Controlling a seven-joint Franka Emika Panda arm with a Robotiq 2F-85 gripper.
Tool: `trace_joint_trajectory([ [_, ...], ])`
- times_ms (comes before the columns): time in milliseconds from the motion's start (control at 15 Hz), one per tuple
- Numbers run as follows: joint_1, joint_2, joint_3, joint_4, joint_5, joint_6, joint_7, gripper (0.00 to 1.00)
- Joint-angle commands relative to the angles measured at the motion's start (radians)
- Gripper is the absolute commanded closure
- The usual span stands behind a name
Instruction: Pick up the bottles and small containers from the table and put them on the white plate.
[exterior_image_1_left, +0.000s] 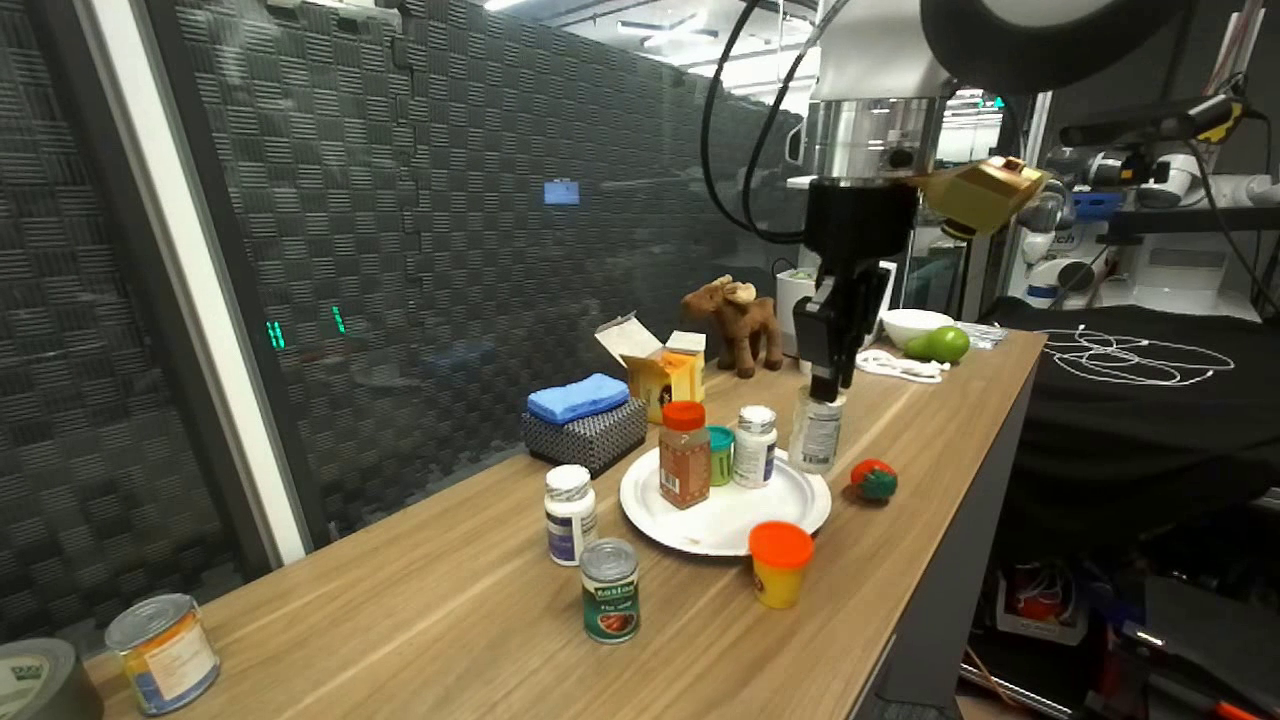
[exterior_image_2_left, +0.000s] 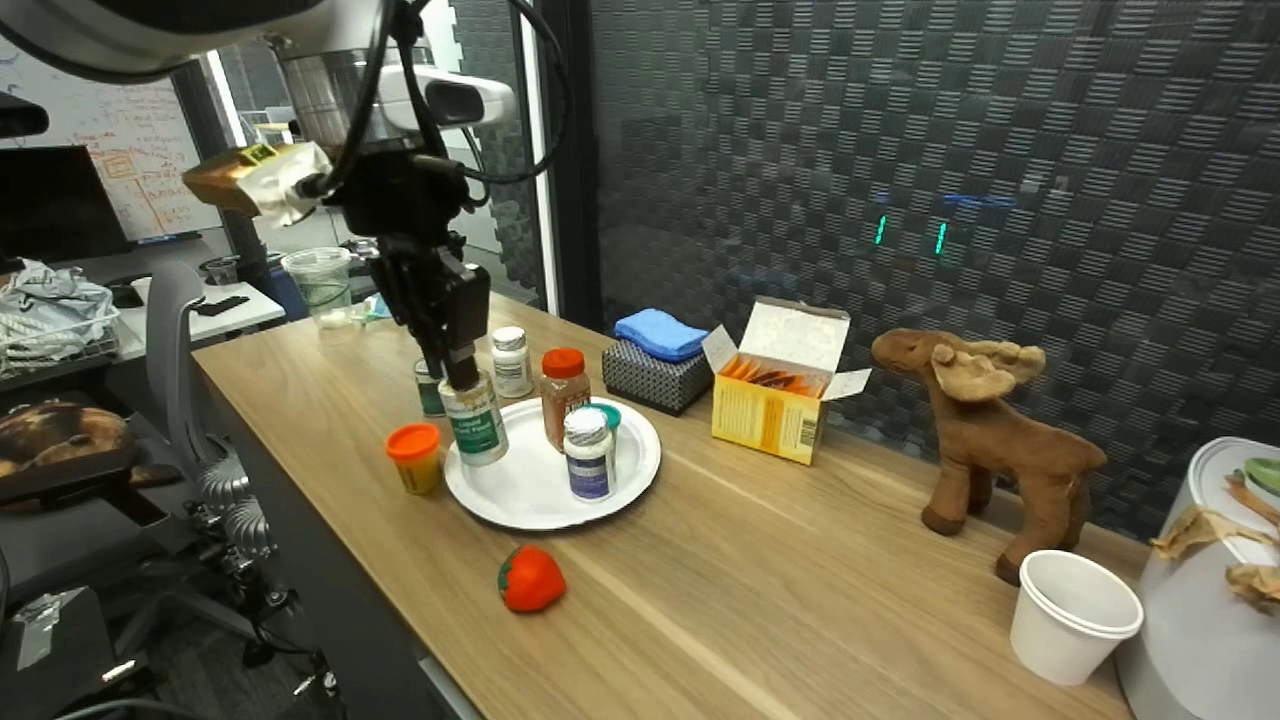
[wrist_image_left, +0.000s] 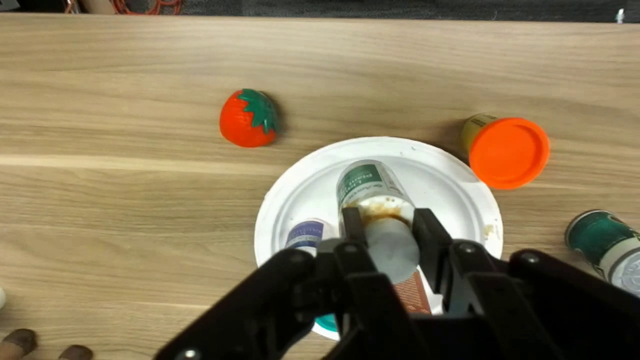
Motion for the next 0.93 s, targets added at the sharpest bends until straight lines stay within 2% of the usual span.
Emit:
trace_joint_trajectory([
  [0, 0.029, 0.062, 0.002, 0.092, 0.067, -0.031, -0.038, 0.92],
  [867, 0.056, 0.282, 0.01, 0.272, 0.112, -0.027, 0.024, 0.92],
])
